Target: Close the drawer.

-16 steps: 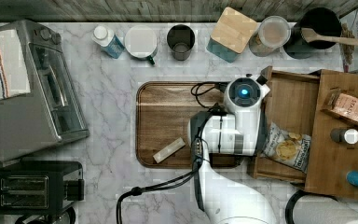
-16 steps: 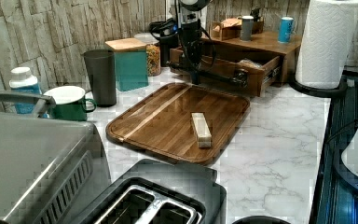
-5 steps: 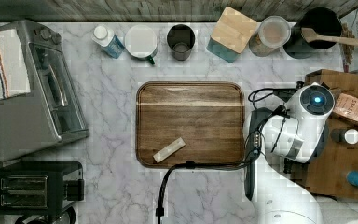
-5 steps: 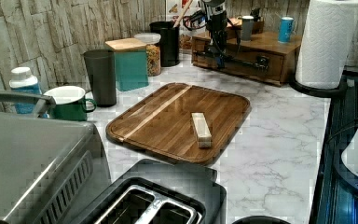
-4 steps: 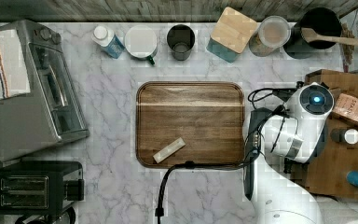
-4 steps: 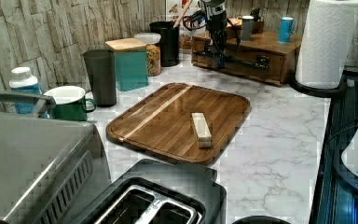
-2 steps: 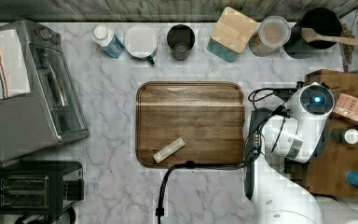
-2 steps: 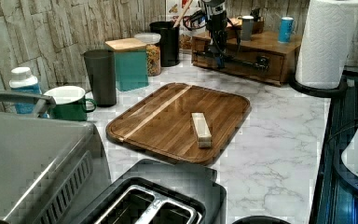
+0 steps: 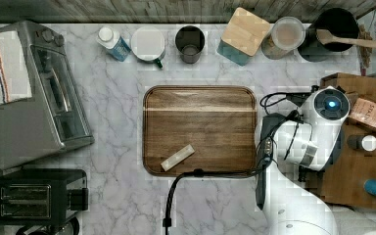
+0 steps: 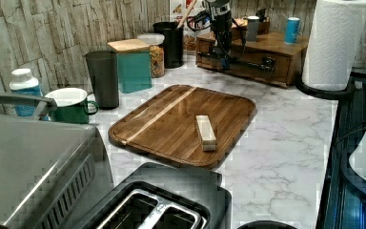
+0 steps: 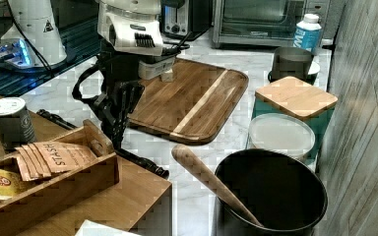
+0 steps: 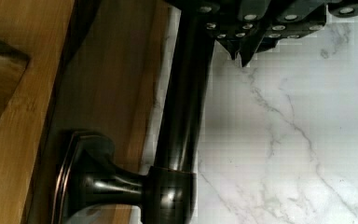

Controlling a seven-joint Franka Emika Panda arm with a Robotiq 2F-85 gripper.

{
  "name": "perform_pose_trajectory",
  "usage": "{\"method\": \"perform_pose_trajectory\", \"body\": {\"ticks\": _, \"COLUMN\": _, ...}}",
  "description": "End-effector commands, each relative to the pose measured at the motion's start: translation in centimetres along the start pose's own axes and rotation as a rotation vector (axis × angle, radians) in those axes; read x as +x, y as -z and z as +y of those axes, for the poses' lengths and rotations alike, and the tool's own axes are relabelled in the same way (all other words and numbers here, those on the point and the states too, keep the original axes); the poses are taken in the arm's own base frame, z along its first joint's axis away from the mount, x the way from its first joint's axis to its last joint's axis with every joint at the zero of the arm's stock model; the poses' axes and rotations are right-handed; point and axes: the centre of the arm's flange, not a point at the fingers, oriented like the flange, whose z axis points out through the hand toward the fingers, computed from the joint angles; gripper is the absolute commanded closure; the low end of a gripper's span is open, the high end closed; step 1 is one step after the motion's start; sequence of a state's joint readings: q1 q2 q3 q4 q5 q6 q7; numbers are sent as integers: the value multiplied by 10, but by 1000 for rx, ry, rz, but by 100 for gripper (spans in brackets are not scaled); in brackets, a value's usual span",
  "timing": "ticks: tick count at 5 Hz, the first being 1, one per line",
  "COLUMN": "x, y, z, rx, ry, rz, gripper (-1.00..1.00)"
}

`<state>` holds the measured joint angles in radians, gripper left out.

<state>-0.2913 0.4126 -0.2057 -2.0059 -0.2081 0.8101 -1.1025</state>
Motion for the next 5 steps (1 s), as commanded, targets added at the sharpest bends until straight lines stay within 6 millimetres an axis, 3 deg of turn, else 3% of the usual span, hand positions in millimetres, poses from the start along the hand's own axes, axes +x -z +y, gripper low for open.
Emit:
{"method": "perform_pose_trajectory", "body": {"ticks": 1, "x": -51, "y": 65, "z": 151, "rx": -137, "ry": -273, "rz": 106, "gripper": 100}}
{"method": "perform_pose_trajectory", "body": {"ticks": 5, "x": -51, "y": 65, "z": 151, "rx": -137, "ry": -272, "rz": 106, "gripper": 100}}
